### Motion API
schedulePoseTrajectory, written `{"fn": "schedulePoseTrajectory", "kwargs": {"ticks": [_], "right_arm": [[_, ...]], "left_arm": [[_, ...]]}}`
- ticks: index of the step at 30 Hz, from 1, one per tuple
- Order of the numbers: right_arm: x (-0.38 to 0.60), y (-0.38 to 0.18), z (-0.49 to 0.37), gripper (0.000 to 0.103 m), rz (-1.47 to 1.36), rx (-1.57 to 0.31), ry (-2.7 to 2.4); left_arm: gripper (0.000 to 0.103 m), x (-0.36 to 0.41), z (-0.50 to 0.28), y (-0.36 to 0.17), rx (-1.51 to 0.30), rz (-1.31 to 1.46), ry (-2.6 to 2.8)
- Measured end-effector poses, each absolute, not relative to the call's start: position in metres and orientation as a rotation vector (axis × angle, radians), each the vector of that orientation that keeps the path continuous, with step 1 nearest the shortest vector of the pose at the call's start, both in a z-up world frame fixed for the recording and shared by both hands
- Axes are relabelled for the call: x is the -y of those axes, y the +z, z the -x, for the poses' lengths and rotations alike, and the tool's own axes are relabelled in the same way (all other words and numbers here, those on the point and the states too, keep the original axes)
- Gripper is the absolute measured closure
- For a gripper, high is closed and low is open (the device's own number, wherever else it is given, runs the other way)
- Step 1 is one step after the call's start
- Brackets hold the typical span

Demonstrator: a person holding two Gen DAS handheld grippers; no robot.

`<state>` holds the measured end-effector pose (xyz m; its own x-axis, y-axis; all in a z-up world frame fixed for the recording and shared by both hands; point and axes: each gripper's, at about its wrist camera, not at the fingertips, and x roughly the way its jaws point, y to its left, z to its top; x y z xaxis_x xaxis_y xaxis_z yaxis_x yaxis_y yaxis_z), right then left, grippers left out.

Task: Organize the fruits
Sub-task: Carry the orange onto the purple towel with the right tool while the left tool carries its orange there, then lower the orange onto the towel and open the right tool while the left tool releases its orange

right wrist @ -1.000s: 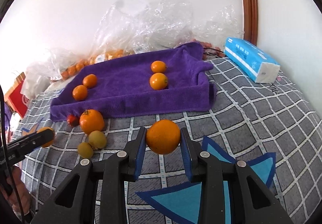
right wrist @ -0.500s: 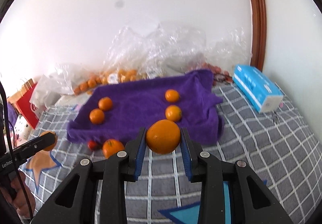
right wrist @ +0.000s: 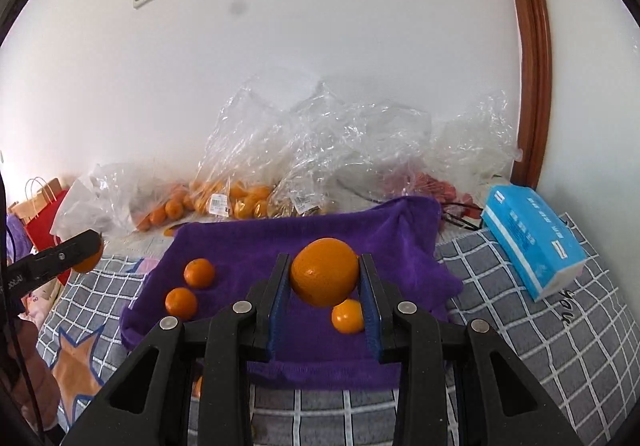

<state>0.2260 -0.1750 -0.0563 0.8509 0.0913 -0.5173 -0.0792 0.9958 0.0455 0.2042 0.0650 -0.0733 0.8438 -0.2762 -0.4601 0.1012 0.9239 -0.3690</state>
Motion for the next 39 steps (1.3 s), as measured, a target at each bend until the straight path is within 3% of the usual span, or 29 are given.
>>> {"fn": "schedulePoseTrajectory", "kwargs": {"ticks": [8,21,39], "right_arm": [[0.194,-0.097,-0.250,0.070,-0.051,-0.611,0.062],[0.222,-0.109,-0.255,0.070,-0.140,-0.642,0.052],[0.199,-0.132,-0.261,0.070,-0.040,-0.743,0.079]], "left_arm": [[0.069,-0.078,-0.217,-0.108,-0.572,0.336,-0.120],[0.069,-0.087,-0.226,-0.123,-0.612,0.366,-0.090],[0.069,-0.056,-0.237,-0.144,-0.725,0.250,-0.144]]}}
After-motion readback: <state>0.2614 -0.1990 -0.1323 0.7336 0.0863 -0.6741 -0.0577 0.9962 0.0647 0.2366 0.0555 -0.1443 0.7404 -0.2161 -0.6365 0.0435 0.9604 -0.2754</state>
